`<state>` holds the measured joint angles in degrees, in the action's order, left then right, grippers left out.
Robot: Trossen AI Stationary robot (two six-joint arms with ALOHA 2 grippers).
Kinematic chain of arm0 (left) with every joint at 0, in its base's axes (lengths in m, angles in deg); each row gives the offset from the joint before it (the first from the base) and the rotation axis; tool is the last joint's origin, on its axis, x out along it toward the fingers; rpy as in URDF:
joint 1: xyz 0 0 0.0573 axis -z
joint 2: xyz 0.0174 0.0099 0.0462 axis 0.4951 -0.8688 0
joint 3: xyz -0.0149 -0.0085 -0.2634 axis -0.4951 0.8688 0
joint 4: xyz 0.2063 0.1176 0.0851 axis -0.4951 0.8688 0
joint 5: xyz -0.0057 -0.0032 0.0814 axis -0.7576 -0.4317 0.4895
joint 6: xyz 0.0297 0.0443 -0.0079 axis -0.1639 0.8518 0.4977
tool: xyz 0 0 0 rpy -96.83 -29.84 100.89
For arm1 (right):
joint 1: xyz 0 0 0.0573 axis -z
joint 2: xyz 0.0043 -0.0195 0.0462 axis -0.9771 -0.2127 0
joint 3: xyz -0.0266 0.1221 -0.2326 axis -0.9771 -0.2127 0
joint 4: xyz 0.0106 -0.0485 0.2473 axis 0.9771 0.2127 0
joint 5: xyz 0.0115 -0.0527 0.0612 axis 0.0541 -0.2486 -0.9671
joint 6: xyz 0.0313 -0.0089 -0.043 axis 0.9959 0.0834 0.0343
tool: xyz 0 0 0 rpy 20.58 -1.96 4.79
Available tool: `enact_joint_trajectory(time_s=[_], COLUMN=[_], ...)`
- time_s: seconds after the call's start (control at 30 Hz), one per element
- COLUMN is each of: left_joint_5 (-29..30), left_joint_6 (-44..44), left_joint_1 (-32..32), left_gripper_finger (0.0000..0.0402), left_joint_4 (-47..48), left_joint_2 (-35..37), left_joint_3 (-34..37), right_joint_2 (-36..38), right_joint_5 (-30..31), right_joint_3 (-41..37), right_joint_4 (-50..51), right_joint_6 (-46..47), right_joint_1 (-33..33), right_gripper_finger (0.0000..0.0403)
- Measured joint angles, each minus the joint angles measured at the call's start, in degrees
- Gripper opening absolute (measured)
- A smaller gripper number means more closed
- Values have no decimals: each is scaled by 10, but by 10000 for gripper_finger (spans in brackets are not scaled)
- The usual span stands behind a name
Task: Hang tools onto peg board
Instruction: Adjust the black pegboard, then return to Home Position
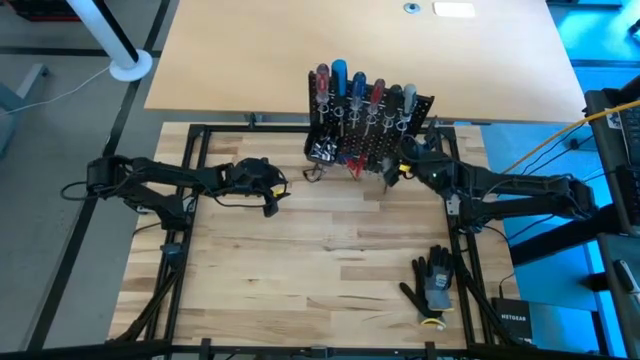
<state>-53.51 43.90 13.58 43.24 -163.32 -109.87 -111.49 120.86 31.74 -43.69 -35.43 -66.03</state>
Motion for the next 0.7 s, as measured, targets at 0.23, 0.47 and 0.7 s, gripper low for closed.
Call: enact_joint_trajectory(time_s=[0.23,0.47,0.7], left_joint_5=[0,-3,-4], left_joint_6=[0,-6,-18], left_joint_1=[0,3,35], left_gripper_finger=[178,178,173], left_joint_4=[-4,11,25], left_joint_2=[0,10,86], left_joint_3=[0,-5,-18], right_joint_2=[0,14,1], right_joint_5=[3,-59,-216], right_joint_3=[0,54,79], right_joint_4=[0,64,27], right_joint_6=[-16,30,77], right_joint_1=[19,-28,-117], right_gripper_finger=[114,114,114])
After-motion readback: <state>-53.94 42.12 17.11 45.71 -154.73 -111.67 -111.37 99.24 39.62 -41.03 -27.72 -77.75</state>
